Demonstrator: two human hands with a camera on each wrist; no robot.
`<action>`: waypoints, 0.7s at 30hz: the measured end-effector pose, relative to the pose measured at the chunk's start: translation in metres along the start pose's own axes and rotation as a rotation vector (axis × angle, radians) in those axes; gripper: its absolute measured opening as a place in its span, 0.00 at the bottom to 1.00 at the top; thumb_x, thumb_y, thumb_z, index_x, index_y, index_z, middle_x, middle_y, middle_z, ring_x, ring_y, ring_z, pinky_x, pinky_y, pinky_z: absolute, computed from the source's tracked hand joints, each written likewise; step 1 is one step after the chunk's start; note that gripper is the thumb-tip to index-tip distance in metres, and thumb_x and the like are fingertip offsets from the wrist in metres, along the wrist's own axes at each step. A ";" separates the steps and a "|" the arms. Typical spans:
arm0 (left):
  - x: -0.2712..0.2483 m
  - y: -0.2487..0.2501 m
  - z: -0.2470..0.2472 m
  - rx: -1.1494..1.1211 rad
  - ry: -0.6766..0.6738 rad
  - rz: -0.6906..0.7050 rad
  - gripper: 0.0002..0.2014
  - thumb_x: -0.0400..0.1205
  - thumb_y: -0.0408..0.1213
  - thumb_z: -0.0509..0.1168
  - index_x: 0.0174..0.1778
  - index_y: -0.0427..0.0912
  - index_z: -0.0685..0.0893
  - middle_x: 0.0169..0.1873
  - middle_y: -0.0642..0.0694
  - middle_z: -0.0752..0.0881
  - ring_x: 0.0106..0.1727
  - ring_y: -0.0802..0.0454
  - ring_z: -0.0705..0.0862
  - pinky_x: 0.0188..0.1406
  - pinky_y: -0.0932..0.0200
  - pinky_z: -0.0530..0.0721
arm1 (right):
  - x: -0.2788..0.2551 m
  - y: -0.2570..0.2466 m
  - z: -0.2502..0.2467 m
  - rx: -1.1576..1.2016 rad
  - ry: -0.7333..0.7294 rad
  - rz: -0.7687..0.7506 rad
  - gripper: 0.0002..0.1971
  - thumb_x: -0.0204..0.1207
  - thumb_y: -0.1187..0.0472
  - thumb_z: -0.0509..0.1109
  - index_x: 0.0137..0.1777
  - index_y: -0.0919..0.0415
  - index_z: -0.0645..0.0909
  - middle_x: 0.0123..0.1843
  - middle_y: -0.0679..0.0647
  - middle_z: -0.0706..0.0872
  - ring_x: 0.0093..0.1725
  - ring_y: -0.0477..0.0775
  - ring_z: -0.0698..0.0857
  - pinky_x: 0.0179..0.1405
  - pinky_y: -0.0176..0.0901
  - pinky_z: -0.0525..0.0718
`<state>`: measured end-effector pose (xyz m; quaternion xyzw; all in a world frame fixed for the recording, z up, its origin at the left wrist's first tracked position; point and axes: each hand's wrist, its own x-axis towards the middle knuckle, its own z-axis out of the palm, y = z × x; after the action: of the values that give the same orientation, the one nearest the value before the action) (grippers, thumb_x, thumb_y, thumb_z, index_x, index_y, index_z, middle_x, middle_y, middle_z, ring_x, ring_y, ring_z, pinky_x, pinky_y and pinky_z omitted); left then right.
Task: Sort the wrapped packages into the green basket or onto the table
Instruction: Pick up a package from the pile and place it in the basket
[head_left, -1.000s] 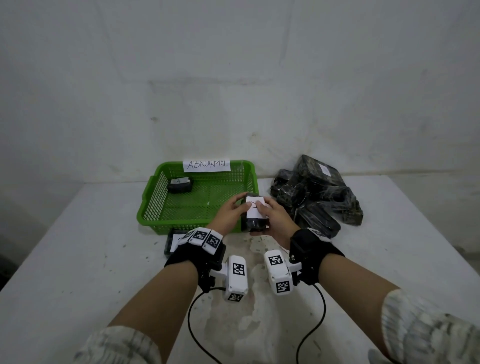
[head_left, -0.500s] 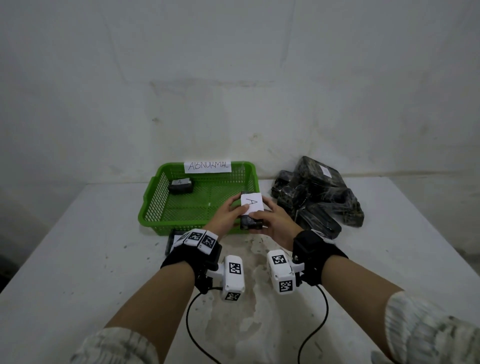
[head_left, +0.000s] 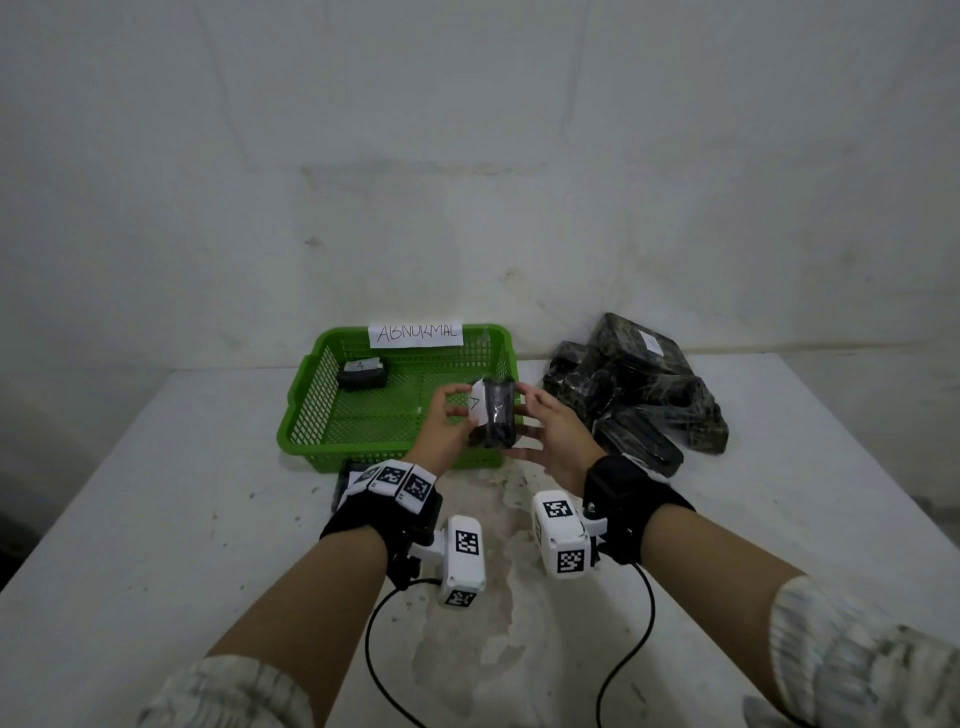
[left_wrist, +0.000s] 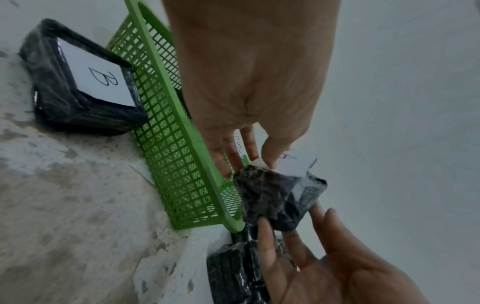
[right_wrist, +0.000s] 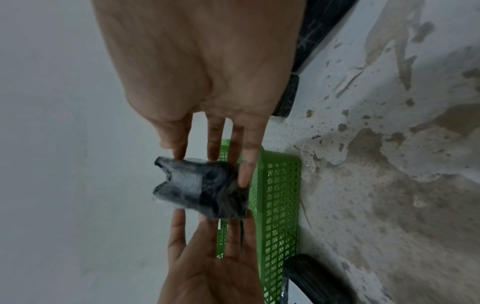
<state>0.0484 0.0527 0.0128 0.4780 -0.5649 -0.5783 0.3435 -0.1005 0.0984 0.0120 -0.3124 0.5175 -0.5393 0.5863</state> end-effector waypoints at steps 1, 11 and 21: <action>-0.002 0.002 0.000 -0.035 -0.015 -0.036 0.13 0.84 0.28 0.57 0.62 0.46 0.72 0.61 0.32 0.77 0.62 0.34 0.79 0.59 0.40 0.81 | 0.000 0.000 -0.001 -0.035 0.015 -0.008 0.11 0.86 0.60 0.59 0.63 0.50 0.80 0.53 0.53 0.85 0.50 0.54 0.84 0.49 0.53 0.83; -0.004 -0.001 0.006 -0.178 -0.136 -0.203 0.16 0.83 0.41 0.63 0.65 0.43 0.74 0.53 0.42 0.84 0.53 0.47 0.83 0.63 0.46 0.79 | 0.001 0.005 0.004 -0.231 0.143 -0.024 0.27 0.73 0.61 0.77 0.69 0.56 0.68 0.52 0.56 0.77 0.50 0.53 0.80 0.44 0.43 0.77; -0.003 0.001 0.007 -0.096 -0.175 -0.282 0.23 0.81 0.56 0.59 0.67 0.46 0.73 0.66 0.42 0.81 0.66 0.43 0.78 0.64 0.47 0.71 | -0.002 0.001 0.009 -0.090 0.019 0.024 0.12 0.82 0.53 0.65 0.63 0.55 0.79 0.55 0.54 0.84 0.52 0.58 0.84 0.45 0.58 0.86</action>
<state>0.0425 0.0579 0.0132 0.4834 -0.4916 -0.6865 0.2311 -0.0911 0.0990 0.0138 -0.3271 0.5505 -0.5113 0.5732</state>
